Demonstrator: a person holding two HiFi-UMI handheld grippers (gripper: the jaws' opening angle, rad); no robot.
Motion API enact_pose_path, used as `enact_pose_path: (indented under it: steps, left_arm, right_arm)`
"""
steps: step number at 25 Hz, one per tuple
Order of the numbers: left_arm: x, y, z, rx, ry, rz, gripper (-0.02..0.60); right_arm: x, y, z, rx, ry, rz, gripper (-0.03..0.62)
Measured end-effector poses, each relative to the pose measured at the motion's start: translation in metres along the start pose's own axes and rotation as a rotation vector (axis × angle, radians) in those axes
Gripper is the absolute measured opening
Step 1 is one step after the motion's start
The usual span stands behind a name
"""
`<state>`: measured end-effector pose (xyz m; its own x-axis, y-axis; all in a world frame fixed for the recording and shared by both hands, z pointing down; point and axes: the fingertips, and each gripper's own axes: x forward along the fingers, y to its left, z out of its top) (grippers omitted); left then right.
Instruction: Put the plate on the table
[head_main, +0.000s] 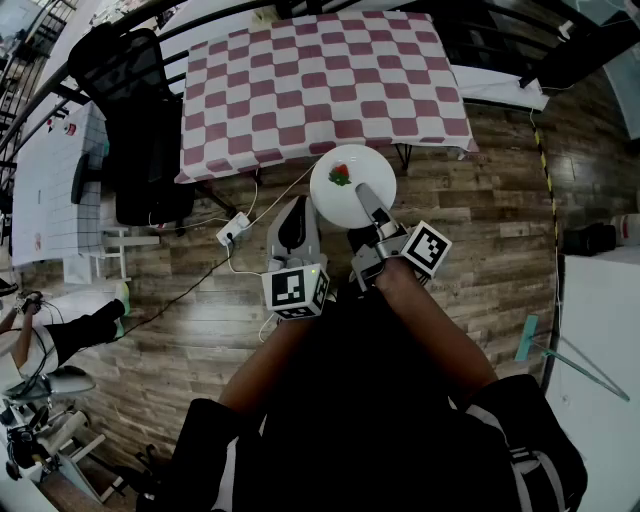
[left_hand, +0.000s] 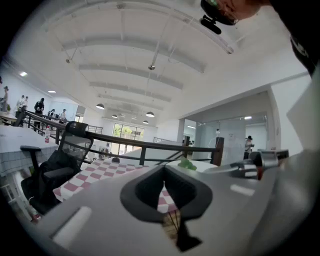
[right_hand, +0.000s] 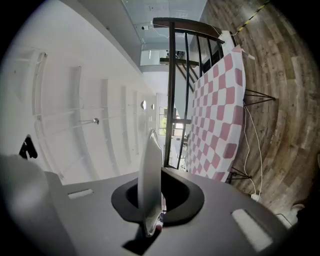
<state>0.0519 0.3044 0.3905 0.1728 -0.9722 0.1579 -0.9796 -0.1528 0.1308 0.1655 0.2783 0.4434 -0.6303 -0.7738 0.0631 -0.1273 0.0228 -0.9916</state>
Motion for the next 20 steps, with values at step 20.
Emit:
enact_pose_path:
  steps: [20]
  left_arm:
    - [-0.026, 0.022, 0.008, 0.030, -0.029, 0.061, 0.008]
  right_arm:
    - [0.004, 0.017, -0.017, 0.006, -0.039, 0.062, 0.006]
